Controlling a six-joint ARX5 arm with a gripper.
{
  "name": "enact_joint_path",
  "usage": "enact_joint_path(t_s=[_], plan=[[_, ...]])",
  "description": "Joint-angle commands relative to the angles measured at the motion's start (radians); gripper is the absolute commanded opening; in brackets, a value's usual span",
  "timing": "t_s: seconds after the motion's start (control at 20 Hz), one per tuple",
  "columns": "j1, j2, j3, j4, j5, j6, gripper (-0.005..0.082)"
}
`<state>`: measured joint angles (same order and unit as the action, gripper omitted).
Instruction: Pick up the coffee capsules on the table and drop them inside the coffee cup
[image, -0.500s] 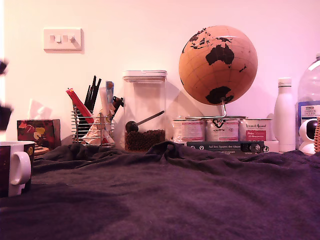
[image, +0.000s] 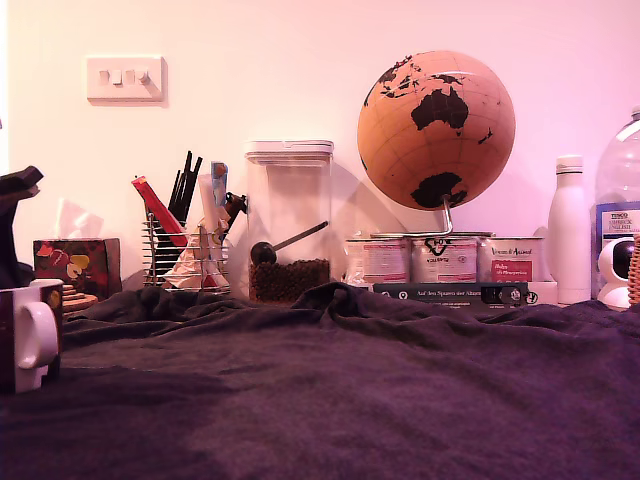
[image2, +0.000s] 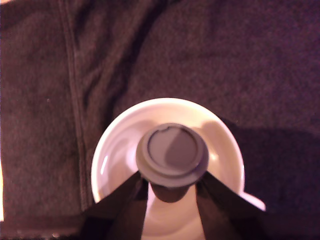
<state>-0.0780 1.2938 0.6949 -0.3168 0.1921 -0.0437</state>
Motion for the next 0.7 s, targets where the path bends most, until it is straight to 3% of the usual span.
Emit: enact_joint_path(t_s=[0.0,0.45,0.65], plan=[[-0.001,0.008,0.008,0.005,0.002,-0.002,0.0213],[-0.001,0.008,0.008,0.026,0.014,-0.002,0.0221],[-0.001,0.008,0.008,0.034,0.020,-0.010,0.0416]])
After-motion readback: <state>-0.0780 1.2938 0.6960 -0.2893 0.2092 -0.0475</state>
